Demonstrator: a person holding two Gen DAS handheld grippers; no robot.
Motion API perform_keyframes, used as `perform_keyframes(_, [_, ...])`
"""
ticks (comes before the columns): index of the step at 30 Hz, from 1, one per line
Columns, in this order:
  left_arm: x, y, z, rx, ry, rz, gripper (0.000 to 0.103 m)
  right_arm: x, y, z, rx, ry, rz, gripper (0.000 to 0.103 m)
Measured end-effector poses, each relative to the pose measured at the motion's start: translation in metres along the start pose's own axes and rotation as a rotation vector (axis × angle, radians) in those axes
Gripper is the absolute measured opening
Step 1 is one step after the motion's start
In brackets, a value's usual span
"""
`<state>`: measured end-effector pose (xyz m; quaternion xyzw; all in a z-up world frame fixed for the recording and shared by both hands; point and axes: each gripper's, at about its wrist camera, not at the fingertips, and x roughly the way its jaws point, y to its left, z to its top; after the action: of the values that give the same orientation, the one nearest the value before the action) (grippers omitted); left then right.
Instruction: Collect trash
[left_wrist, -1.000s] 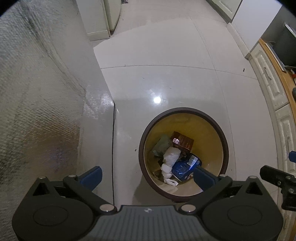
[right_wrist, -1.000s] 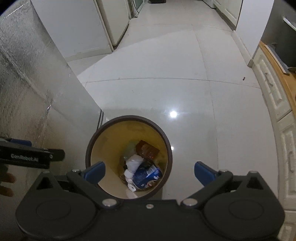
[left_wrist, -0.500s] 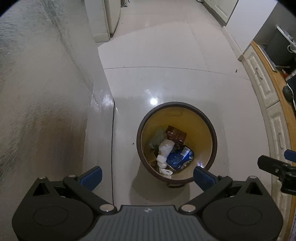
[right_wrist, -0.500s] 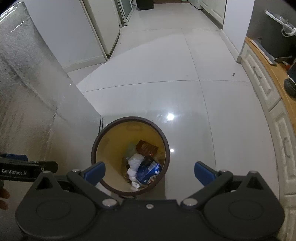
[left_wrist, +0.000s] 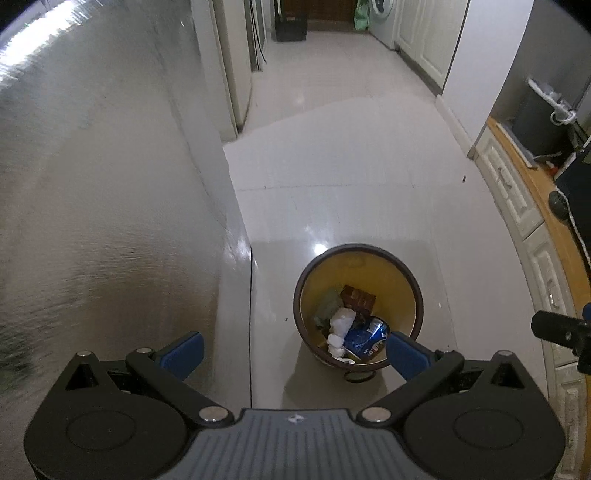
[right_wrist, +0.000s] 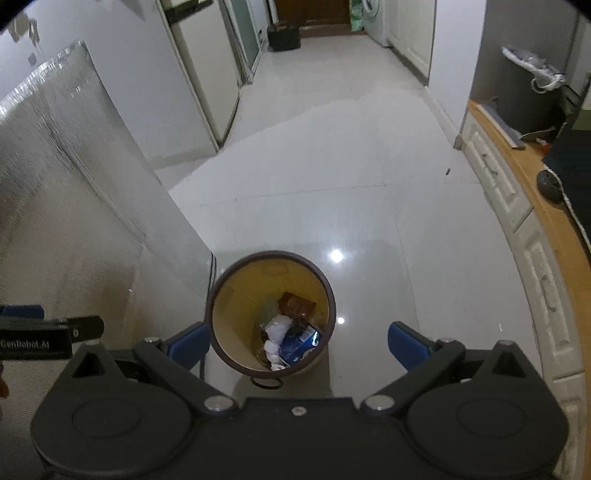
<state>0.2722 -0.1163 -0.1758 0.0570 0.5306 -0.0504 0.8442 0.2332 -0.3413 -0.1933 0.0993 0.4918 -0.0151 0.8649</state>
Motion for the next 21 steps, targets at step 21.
perform_keyframes(21, [-0.131, 0.003, -0.052, 0.015, -0.18, -0.013, 0.103, -0.134, 0.011, -0.042, 0.006, -0.128, -0.022, 0.103])
